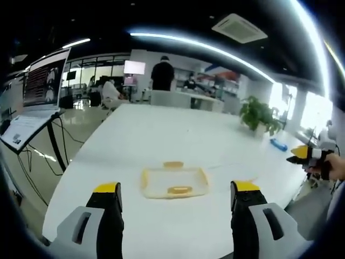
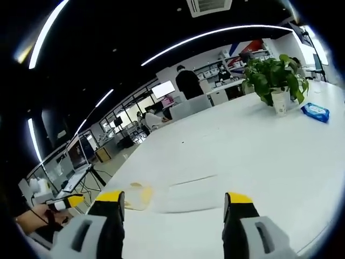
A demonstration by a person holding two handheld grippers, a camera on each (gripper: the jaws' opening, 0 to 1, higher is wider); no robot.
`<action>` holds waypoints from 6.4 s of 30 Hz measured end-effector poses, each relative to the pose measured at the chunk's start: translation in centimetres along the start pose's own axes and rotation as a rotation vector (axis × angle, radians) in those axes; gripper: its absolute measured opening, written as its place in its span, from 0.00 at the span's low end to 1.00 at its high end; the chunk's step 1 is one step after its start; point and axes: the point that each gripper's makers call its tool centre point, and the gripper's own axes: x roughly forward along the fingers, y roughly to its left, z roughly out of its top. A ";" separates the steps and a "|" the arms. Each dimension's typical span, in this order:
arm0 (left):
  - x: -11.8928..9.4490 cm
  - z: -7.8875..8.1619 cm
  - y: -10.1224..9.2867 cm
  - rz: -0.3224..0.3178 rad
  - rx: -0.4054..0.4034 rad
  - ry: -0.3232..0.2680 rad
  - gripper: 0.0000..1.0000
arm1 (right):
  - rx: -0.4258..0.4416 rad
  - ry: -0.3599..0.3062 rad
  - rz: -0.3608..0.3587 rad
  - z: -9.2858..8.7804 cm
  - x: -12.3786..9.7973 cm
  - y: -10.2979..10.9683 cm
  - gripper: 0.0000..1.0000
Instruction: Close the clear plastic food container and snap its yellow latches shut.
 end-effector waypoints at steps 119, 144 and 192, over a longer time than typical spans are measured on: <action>12.9 -4.9 3.9 -0.112 0.125 0.204 0.45 | -0.340 0.206 0.161 -8.9 19.2 11.2 0.31; 14.1 -6.1 4.9 -0.055 0.163 0.229 0.30 | -0.426 0.244 0.113 -10.2 20.3 9.7 0.24; 14.7 -5.9 6.6 0.024 0.211 0.228 0.04 | -0.510 0.273 0.069 -11.2 21.9 9.7 0.06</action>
